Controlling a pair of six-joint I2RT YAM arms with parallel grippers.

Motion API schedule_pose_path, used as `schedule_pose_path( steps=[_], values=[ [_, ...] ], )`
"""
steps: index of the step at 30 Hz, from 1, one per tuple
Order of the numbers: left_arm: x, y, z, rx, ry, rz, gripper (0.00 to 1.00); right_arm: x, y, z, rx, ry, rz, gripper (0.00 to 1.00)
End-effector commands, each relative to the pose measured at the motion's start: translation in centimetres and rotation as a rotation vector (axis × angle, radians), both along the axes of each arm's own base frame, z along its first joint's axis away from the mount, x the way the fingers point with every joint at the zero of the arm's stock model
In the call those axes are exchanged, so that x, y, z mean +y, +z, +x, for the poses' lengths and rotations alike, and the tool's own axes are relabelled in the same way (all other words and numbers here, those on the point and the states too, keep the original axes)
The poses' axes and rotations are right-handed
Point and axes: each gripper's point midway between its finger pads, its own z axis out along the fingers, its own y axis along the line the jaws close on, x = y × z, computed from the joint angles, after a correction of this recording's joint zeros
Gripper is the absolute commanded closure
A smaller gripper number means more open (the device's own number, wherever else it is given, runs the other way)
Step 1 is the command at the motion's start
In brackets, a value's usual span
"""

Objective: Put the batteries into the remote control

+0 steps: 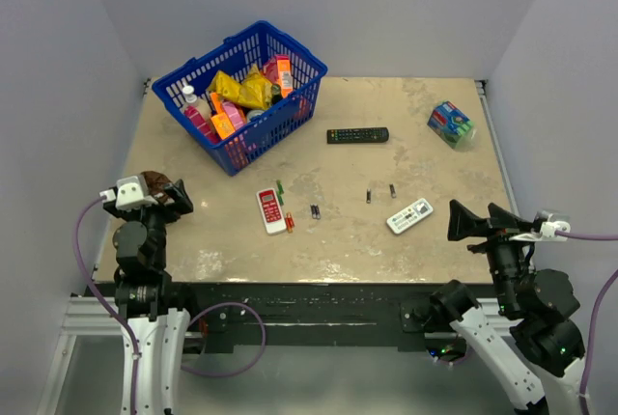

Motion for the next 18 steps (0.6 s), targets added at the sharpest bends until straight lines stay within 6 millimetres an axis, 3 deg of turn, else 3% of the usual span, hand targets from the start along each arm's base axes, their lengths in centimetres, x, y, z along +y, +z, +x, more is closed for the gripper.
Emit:
schedule_pose_path(
  steps=[1,8,13,15,16,18],
  values=[
    [-0.3,0.7,0.5,-0.022,-0.024,0.020,0.00,0.0,0.6,0.0,-0.018,0.000,0.014,0.02],
    [-0.5,0.7,0.8,-0.019,-0.040,0.028,0.00,0.3,0.3,0.7,0.016,-0.011,-0.001,0.02],
    [-1.8,1.8,1.1,-0.038,-0.112,-0.002,0.00,2.3,-0.2,2.4,0.084,0.044,-0.084,0.02],
    [-2.2,1.8,1.5,-0.006,-0.118,-0.069,0.00,3.2,0.7,2.7,0.070,0.078,-0.092,0.02],
    [-2.8,3.4,1.6,-0.018,-0.152,-0.076,0.00,4.1,0.8,3.2,0.082,0.112,-0.106,0.02],
    [-3.2,2.9,2.5,0.066,-0.170,-0.114,0.00,4.7,2.0,3.2,0.074,0.138,-0.080,0.02]
  ],
)
